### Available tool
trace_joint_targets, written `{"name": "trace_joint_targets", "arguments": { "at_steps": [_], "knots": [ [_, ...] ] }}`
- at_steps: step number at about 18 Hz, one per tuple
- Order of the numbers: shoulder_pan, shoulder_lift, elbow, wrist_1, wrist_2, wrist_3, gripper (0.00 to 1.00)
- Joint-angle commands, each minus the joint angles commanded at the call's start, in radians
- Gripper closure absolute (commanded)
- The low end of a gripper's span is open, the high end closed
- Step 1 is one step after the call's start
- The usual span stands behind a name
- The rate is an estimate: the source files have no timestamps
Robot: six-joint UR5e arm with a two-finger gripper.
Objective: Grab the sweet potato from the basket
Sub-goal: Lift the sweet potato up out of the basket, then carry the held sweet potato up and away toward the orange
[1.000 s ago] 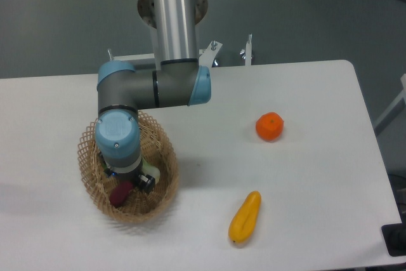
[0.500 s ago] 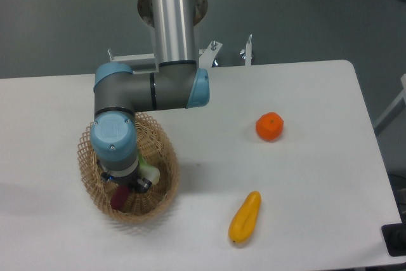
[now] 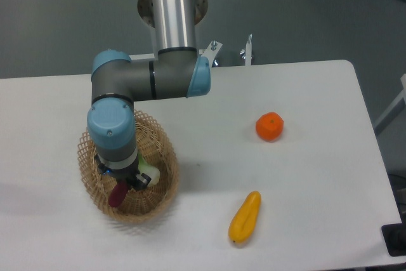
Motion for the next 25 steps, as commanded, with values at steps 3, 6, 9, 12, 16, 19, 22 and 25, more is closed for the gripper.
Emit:
{"name": "trace_joint_targets", "arguments": {
  "at_steps": [3,6,9,12,16,19,22,25],
  "knots": [
    [0.045,0.029,0.0,-0.002,0.002,0.041,0.92],
    [0.087,0.046,0.0,-0.002,0.002,0.075,0.92],
    [0.138,0.057,0.0,-0.009,0.002,0.132,0.92],
    [0.207,0.065,0.024,-0.089,0.012,0.204,0.92],
    [0.311,0.065,0.04,-0.149,0.028,0.337,0.92],
    [0.374,0.077,0.044,-0.149,0.028,0.342,0.92],
    [0.419,0.075,0.051,-0.147,0.028,0.392,0.92],
    [0.451,0.066,0.054,-0.135,0.035,0.482,0.9]
  ]
}}
